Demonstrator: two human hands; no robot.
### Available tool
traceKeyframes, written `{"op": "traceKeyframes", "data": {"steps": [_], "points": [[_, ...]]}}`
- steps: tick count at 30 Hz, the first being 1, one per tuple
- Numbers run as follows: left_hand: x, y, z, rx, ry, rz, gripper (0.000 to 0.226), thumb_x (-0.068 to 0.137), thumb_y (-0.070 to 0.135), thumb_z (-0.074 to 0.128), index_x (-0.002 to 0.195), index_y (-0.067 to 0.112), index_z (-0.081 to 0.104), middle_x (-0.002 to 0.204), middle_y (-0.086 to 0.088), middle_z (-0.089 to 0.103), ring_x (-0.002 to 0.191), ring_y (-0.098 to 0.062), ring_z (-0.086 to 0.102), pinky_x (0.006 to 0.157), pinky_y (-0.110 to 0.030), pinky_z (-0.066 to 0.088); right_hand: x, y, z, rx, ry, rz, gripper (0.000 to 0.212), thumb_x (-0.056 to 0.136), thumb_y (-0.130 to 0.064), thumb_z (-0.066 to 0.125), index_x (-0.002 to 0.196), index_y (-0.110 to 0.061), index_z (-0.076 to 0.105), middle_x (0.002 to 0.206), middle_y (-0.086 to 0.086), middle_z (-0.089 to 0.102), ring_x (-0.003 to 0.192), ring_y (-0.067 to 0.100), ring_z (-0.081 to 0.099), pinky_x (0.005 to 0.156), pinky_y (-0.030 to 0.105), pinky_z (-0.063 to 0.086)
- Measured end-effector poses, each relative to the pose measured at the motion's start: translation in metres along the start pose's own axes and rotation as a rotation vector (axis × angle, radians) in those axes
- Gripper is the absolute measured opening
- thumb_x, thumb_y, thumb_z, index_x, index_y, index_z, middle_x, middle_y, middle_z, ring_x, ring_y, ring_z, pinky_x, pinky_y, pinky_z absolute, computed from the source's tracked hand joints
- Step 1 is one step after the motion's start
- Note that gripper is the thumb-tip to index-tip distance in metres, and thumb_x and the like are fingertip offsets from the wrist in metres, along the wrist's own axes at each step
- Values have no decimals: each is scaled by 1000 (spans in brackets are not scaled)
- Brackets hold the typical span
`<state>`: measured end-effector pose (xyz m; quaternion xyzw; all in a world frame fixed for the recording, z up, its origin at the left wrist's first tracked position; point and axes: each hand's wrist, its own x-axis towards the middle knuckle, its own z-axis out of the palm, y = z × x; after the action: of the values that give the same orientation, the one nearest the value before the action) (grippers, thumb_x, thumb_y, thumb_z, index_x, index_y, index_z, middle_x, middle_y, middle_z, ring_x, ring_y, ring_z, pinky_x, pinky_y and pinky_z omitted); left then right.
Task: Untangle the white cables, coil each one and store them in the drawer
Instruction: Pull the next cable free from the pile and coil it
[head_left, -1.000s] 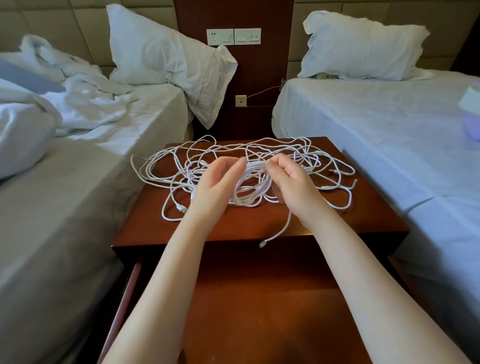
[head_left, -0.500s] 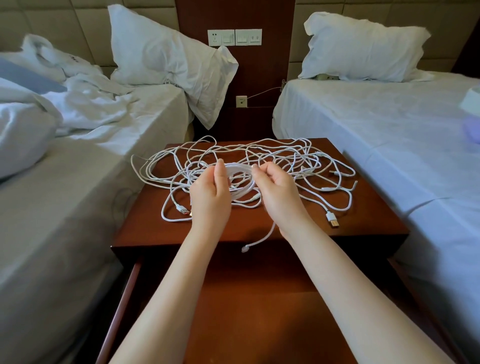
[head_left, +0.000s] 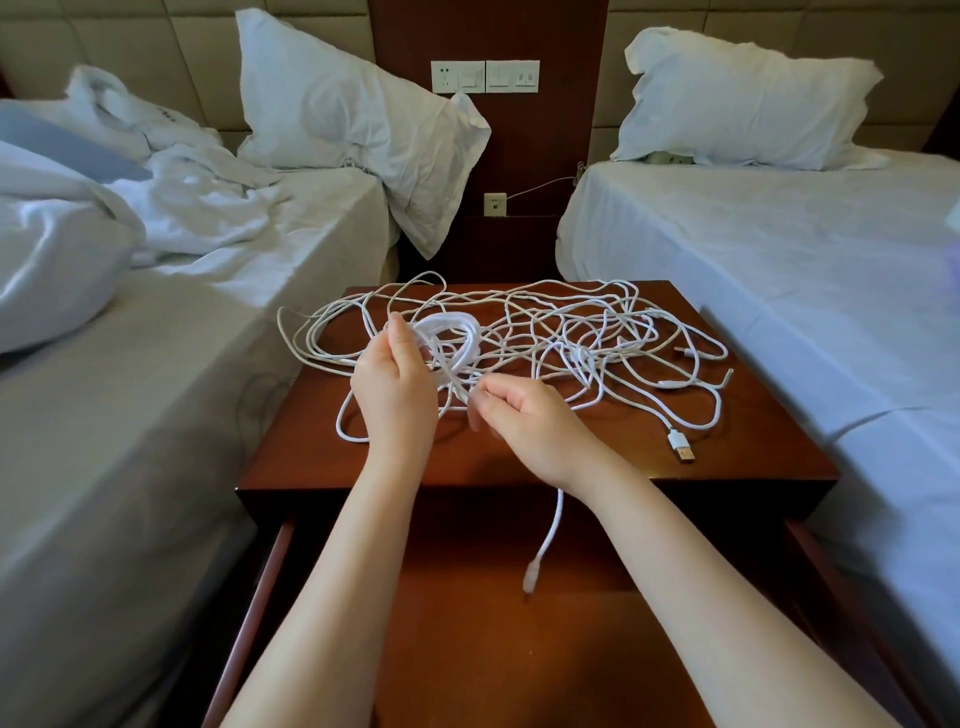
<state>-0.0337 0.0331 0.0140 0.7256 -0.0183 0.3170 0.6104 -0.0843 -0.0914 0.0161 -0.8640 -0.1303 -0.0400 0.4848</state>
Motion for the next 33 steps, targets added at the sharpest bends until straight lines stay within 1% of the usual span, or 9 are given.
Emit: {"op": "traceKeyframes", "data": {"steps": [1,3,7,12,15,17,22,28,33], "points": [[2,1,-1,-69,4,-47,52,102,32,36,60,4,50,53,-4,45,48,-4,41,52,-22,35,1,3,0,27,-20,29,35,101,-24,42,71,-12,56,51,-11,40,50,5,36,56,22,31],[6,3,-3,-156,-34,-99,57,97,43,35,76,-5,58,60,-16,50,55,-22,45,54,-41,38,2,10,-3,148,-33,96,36,102,-23,42,68,-13,51,46,-11,36,45,5,31,51,19,27],[-2,23,-1,-258,-277,-127,50,102,34,38,81,-8,55,59,-11,41,45,-12,39,41,-25,32,3,25,-14,503,13,159,34,101,-23,46,68,-14,46,50,-8,28,45,8,22,44,17,21],[-17,41,3,-233,-663,-74,38,101,29,40,73,11,57,50,8,47,41,-8,42,38,-19,35,-1,31,-39,719,156,190,31,100,-15,47,73,-12,61,52,-3,30,42,7,24,42,17,23],[-26,48,3,-147,-870,-32,37,101,30,39,75,12,60,52,6,52,41,-9,43,41,-17,36,-4,24,-52,695,246,192,21,97,-21,53,80,-12,62,67,9,49,59,17,46,62,25,42],[-29,51,4,-61,-972,-13,37,100,34,39,81,13,64,54,2,54,42,-9,43,45,-18,37,-5,22,-58,677,263,170,26,94,-26,56,71,-13,58,66,4,52,63,16,50,75,31,45],[-36,56,7,70,-1136,-30,33,98,38,42,78,29,66,52,6,53,47,-12,43,50,-24,37,-7,17,-69,628,200,59,36,99,-21,50,64,-14,50,52,-1,32,47,11,26,49,23,25],[-37,54,11,142,-1097,-27,37,99,37,42,78,20,67,52,10,46,46,-4,37,48,-16,31,-12,6,-78,436,341,-35,36,100,-19,50,65,-13,52,51,-2,32,45,9,26,45,19,25],[-31,31,20,210,-723,-14,43,102,31,40,74,4,59,53,4,40,45,-7,32,42,-15,25,-14,-13,-71,210,341,-51,34,99,-22,51,67,-12,53,42,-14,39,41,3,37,49,14,31]]}}
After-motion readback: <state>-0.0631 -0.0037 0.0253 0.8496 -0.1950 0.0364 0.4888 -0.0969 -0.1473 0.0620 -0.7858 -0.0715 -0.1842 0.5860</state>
